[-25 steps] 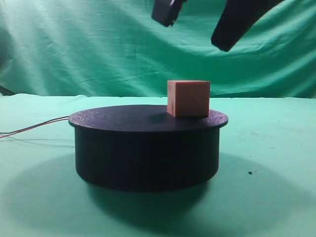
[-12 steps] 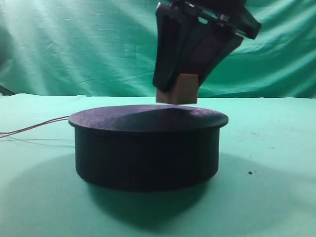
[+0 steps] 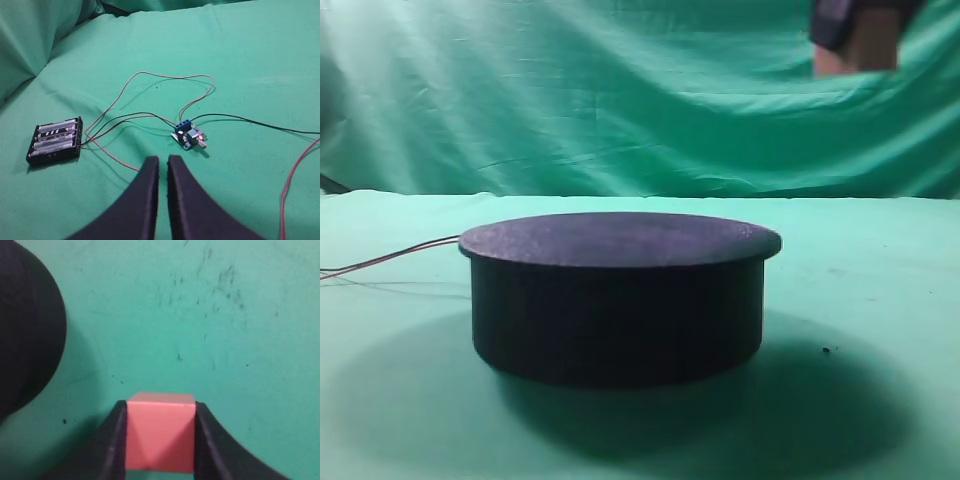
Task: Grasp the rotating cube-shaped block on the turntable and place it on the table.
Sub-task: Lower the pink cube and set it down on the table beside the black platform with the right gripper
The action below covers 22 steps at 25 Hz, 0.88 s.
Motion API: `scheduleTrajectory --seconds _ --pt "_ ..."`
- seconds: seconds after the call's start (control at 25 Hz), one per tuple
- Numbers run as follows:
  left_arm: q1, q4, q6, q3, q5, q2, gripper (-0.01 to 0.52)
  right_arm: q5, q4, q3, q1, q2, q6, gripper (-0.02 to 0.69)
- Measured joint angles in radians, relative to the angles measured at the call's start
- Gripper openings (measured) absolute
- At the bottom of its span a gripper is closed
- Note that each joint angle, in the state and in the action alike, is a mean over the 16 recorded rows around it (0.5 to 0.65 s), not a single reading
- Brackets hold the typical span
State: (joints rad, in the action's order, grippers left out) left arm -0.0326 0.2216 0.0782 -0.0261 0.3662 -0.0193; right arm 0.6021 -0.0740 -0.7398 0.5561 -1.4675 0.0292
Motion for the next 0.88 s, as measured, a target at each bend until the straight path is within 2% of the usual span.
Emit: scheduleTrajectory --seconds 0.2,0.36,0.48,0.64,0.88 --pt "0.000 0.000 0.000 0.000 0.000 0.000 0.000 -0.040 -0.046 0.046 -0.001 -0.030 -0.018 0.337" --pt "0.000 0.000 0.000 0.000 0.000 0.000 0.000 0.005 -0.055 0.008 -0.001 -0.032 -0.018 0.414" --pt "0.000 0.000 0.000 0.000 0.000 0.000 0.000 0.066 -0.048 -0.040 -0.001 -0.005 -0.007 0.427" --pt "0.000 0.000 0.000 0.000 0.000 0.000 0.000 0.168 -0.019 -0.110 -0.001 0.068 0.018 0.377" --pt "0.000 0.000 0.000 0.000 0.000 0.000 0.000 0.319 0.044 -0.183 -0.001 0.233 0.087 0.177"
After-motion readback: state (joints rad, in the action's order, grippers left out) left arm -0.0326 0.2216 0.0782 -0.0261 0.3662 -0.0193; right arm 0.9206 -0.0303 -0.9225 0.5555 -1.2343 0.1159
